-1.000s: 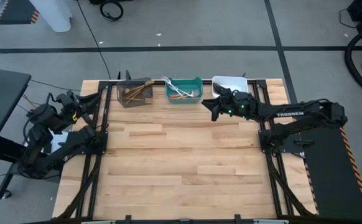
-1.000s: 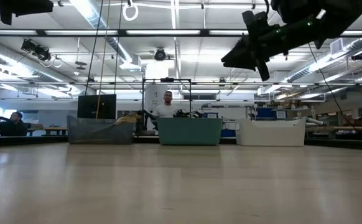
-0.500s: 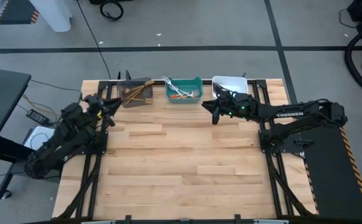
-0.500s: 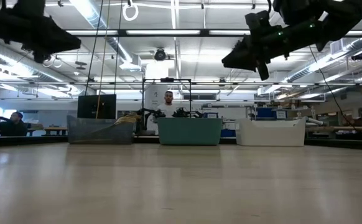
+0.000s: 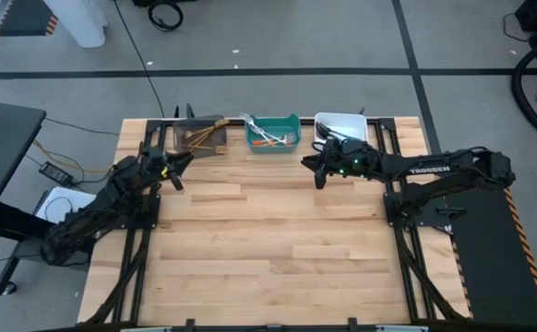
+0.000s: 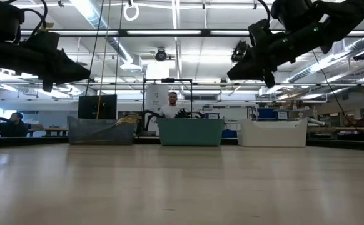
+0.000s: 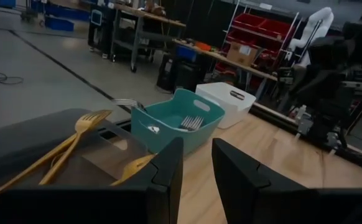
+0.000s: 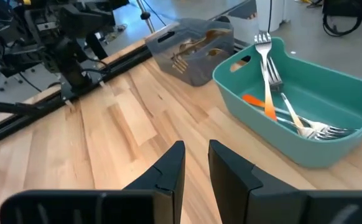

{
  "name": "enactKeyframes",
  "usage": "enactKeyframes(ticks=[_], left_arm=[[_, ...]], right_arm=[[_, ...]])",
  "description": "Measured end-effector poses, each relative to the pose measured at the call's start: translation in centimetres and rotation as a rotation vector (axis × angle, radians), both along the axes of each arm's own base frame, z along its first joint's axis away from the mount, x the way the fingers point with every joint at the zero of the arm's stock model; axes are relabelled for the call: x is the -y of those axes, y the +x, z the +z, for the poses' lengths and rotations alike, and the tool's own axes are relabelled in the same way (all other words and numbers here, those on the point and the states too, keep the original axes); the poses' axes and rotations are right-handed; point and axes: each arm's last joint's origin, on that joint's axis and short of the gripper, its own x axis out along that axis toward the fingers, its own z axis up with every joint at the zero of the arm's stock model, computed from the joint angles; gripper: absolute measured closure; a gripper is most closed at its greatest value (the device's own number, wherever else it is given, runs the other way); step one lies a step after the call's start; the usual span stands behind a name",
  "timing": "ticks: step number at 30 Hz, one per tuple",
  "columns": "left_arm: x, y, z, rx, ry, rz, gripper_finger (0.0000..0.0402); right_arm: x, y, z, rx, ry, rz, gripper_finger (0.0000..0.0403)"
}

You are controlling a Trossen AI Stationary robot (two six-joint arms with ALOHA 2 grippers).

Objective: Sort silverware by color (type)
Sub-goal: Return to Home Position

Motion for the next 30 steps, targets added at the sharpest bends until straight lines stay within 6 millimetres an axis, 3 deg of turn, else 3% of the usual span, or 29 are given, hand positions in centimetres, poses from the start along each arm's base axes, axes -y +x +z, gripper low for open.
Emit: enactKeyframes(ticks=[4,17,24,30], left_arm=[[0.0,0.0,-0.1,-0.007,0.003,0.000,0.0309],[0.0,0.0,-0.3,-0.039,-0.004,0.002,0.0309],[0.0,0.0,-0.1,-0.022,0.004,-0.001,0.0308],[-0.1,0.1,0.0,-0.003,0.025,-0.002,0.0308]], right_arm=[[0.2,-0.3,-0.6,-0.019,0.004,-0.004,0.0323],[-0.2,-3.2,-5.6,0.040,0.074,-0.052,0.0323],[-0.5,-4.1,-7.2,0.008,0.113,-0.065,0.0323],[-0.5,-4.3,-7.4,0.008,0.130,-0.071,0.0323]])
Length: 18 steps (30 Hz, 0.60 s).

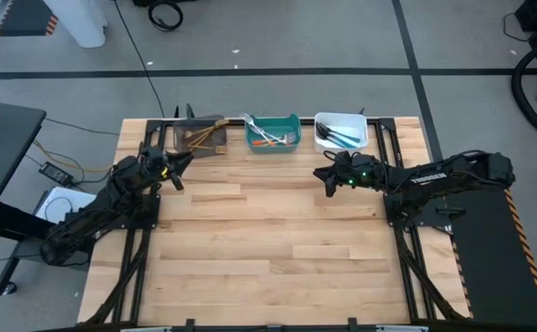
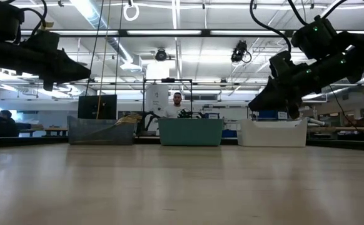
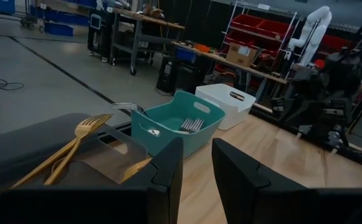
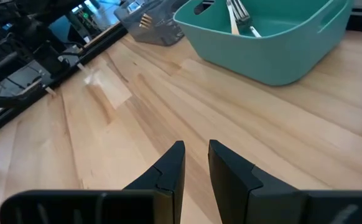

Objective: Sort silverware by color (type)
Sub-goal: Return to Home Position

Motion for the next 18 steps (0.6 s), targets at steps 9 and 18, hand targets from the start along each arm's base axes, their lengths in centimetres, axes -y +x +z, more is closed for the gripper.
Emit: enactKeyframes(ticks=[9,18], left_arm=[[0.00,0.00,0.11,0.009,0.008,0.000,0.0308],[0.00,0.00,0.15,0.011,0.009,0.000,0.0308]], right_arm=[[0.00,0.00,-0.01,0.002,0.005,-0.002,0.0323],[0.00,0.00,0.00,0.000,0.000,0.000,0.0323]])
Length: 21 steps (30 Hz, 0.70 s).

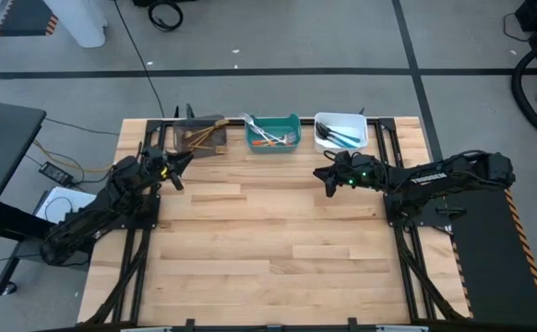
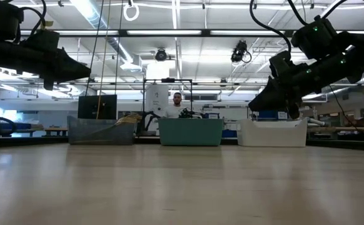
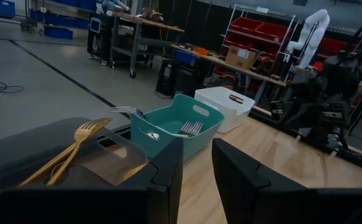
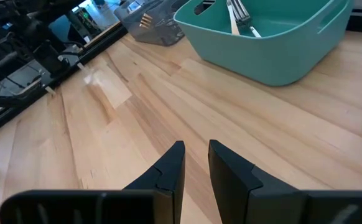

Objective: Sort silverware by color (type)
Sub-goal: Return to Home Position

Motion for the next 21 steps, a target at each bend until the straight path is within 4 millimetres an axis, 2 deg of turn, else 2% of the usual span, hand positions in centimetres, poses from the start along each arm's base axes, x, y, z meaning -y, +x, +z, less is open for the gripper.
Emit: enactKeyframes(ticks=[4,9,18,21], left_arm=[[0.0,0.0,0.0,0.000,0.001,0.000,0.0308],[0.0,0.0,0.0,0.001,0.001,0.000,0.0308],[0.0,0.0,0.1,0.002,0.002,0.001,0.0308],[0.0,0.0,0.1,0.002,0.002,0.001,0.0308]], right_arm=[[0.0,0.0,0.1,0.002,-0.001,0.000,0.0323],[-0.1,-0.3,1.0,0.057,-0.018,0.003,0.0323],[-1.1,-1.5,4.1,0.252,-0.073,0.034,0.0323],[-1.6,-2.5,4.4,0.337,-0.094,0.051,0.0323]])
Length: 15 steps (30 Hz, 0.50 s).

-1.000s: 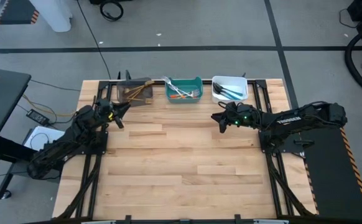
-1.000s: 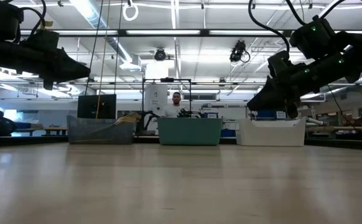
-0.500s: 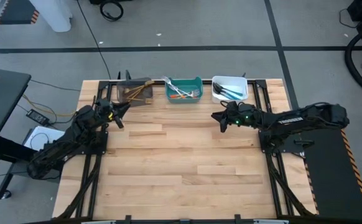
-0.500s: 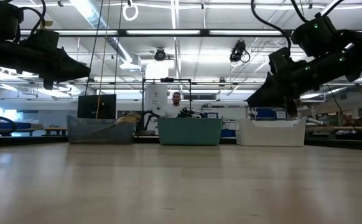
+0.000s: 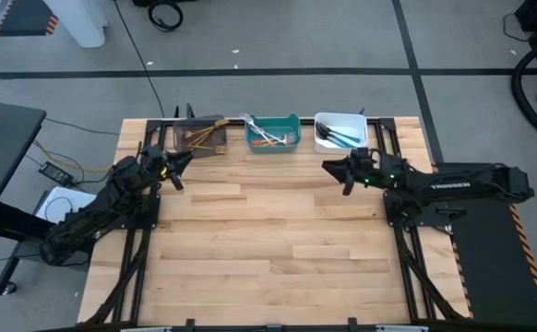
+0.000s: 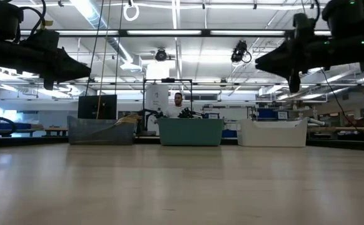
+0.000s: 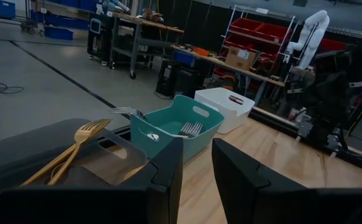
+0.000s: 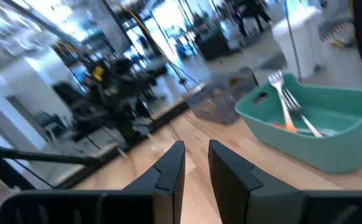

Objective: Sort silverware by color (type)
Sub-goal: Return to Home Position

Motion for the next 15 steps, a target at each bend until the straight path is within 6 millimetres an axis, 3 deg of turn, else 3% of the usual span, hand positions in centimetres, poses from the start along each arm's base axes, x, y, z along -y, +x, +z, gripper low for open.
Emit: enactKeyframes(ticks=[10,15], left_arm=[[0.0,0.0,0.0,0.000,0.001,0.000,0.0308],[0.0,0.0,0.0,0.001,0.000,0.001,0.0308]], right_arm=[[-1.3,-2.5,-1.5,0.105,-0.024,0.050,0.0323],[-1.9,-2.8,-1.6,0.107,-0.022,0.088,0.0323]])
